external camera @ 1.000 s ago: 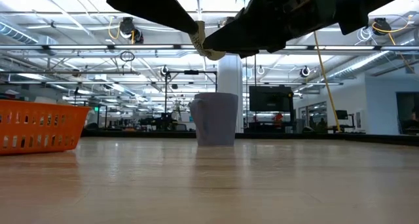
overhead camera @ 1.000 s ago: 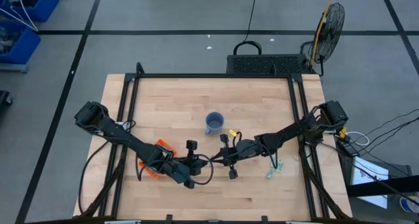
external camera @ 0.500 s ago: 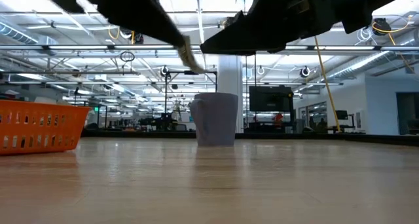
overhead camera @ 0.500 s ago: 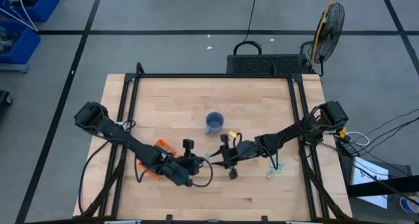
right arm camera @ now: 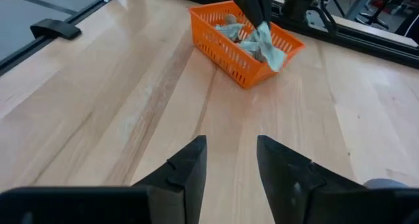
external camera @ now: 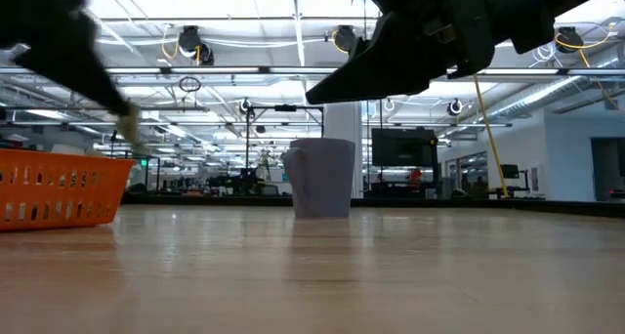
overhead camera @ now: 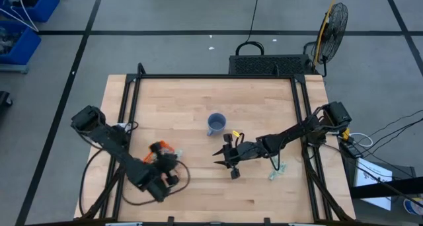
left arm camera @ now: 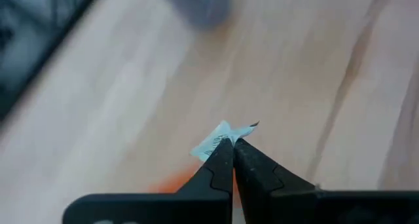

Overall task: Pick and place Stevia / Truvia into bins
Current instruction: Put the green stevia packet into the orange basket

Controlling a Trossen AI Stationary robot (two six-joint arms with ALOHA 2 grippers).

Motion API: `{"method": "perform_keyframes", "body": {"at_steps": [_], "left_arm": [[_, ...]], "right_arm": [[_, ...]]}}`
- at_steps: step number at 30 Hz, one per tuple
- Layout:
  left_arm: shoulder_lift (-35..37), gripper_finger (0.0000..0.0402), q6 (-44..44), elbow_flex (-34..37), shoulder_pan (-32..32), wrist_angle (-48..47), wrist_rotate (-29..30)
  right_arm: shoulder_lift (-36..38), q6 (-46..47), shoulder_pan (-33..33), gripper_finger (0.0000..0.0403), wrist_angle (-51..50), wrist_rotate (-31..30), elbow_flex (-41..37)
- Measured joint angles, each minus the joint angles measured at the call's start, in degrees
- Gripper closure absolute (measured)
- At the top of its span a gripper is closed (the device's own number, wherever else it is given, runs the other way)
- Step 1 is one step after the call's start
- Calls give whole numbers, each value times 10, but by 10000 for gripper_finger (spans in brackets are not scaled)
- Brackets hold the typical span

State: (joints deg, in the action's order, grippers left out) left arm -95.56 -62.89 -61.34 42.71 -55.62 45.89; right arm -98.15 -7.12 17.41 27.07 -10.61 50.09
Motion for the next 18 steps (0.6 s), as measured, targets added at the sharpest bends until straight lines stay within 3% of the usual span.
{"method": "perform_keyframes", "body": {"at_steps": [4,6,12,18], "left_arm": [[0,396,-212,0,40,-109,-91],[0,396,-274,0,59,-131,-145],[0,377,-356,0,97,-120,-175],[0,377,-365,0,103,-118,-174]], "right_arm": [[0,0,-2,279,0,1,0],[0,0,-2,279,-2,1,0],[0,0,-2,279,-1,1,0],[0,5,-2,274,-2,0,0]]}}
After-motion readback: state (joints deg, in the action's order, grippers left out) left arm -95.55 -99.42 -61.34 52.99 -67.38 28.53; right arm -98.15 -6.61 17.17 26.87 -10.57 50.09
